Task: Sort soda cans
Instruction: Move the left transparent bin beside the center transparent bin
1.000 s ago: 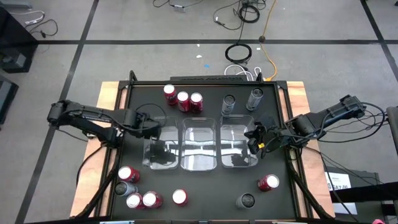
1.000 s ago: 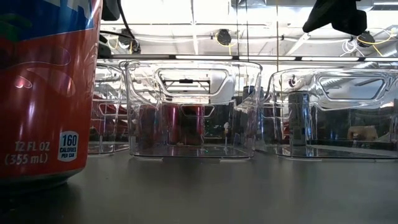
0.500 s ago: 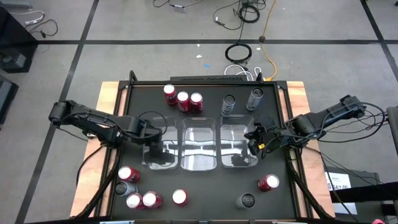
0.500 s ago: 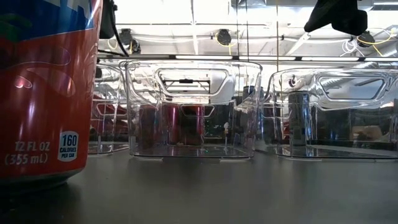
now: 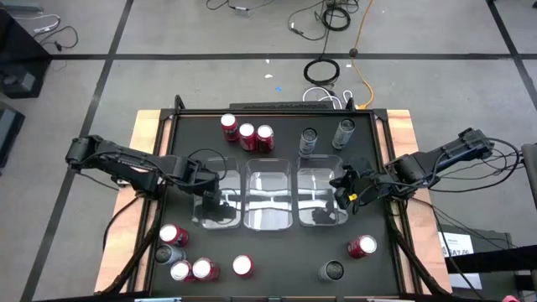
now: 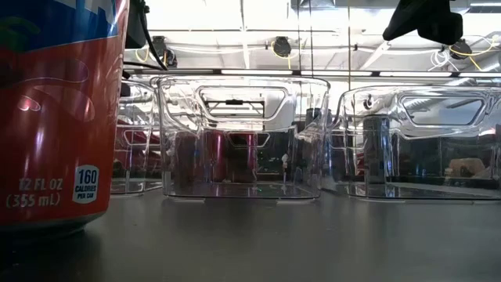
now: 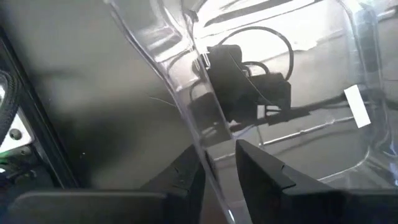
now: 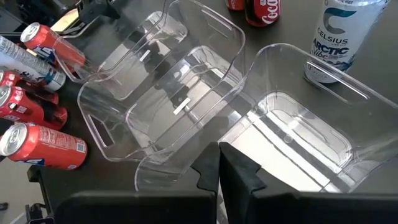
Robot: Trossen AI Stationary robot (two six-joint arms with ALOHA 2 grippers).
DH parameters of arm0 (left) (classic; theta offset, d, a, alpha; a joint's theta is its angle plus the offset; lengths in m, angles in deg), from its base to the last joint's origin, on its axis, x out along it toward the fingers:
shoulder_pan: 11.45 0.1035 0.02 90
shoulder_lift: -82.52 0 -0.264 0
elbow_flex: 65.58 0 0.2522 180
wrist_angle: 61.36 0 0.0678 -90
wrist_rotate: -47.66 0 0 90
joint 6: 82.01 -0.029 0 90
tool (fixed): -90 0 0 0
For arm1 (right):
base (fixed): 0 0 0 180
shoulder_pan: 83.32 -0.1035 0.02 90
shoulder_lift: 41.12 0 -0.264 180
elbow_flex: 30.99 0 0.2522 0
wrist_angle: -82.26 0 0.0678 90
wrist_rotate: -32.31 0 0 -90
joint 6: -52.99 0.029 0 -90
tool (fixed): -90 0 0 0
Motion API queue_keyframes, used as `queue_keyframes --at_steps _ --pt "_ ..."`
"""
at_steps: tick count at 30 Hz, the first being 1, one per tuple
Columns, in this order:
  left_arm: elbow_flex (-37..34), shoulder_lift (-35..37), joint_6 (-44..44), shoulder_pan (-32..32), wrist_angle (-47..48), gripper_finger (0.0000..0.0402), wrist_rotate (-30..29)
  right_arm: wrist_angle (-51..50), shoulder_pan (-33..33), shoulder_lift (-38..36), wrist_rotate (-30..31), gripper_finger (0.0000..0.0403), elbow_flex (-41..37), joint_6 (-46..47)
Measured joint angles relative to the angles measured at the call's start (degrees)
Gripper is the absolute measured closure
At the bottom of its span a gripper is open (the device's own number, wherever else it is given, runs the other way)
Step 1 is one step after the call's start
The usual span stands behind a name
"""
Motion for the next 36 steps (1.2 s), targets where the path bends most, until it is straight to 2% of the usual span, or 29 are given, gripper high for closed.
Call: queue_keyframes --at_steps 11,17,27,36 --pt "0.09 0.04 -3.16 0.44 1.34 0.038 -0.51 0.34 0.0 -0.01 0.0 0.0399 0.0 0.19" --pt "0.09 0.04 -3.47 0.44 1.33 0.038 -0.51 0.42 0.0 0.0 0.0 0.0399 0.0 0.19" --pt "0.07 0.04 5.28 1.6 5.21 0.0379 -1.77 0.42 0.01 0.01 0.02 0.0399 0.0 0.62" --pt "0.04 0.02 11.64 1.85 3.83 0.0379 -2.14 0.43 0.0 0.0 -1.33 0.0399 0.0 0.34"
